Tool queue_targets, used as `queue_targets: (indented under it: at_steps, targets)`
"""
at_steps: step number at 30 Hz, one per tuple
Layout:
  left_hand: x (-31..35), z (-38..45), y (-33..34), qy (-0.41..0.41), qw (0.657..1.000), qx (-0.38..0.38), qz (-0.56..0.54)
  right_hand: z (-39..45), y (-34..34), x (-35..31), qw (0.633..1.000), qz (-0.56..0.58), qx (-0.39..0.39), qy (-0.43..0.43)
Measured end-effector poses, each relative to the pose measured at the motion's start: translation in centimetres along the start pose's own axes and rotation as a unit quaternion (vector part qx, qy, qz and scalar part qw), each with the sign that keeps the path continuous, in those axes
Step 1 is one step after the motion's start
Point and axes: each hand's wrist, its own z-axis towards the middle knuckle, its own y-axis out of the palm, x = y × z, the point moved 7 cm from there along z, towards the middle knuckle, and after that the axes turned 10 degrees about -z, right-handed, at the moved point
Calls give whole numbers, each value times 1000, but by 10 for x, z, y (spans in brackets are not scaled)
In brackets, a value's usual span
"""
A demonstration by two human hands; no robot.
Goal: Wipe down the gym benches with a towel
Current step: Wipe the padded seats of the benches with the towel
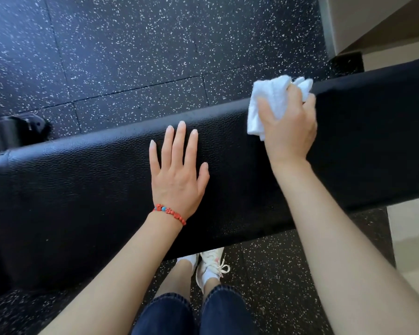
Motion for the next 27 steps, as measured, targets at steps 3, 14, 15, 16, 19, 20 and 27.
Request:
queue_targets:
  at_steps: [3, 14, 15, 16, 19, 20, 27]
  targets:
    - [1, 1, -1, 5, 1000, 6, 0, -41, -1, -23, 997, 25, -5, -71]
    - [7, -9, -4, -17, 1000, 16, -6, -21, -21, 69, 999, -7, 1, 49]
    - [10, -15, -5, -16, 1000, 19, -6, -25, -20, 64, 999, 6, -3, 50]
    - [15, -22, -4, -13, 1000, 20, -7, -31, -18, 55, 999, 19, -6, 39]
    - [27, -42, 4, -11, 1000, 7, -3, -68, -15, 19, 997, 19, 2, -74]
    - [27, -45, 5, -15, 1000, 6, 2, -79, -15, 10, 993, 12, 9, -120]
    - [25, -47, 6, -10, 1000, 16, 5, -56, -31, 76, 995, -26, 34, -94]
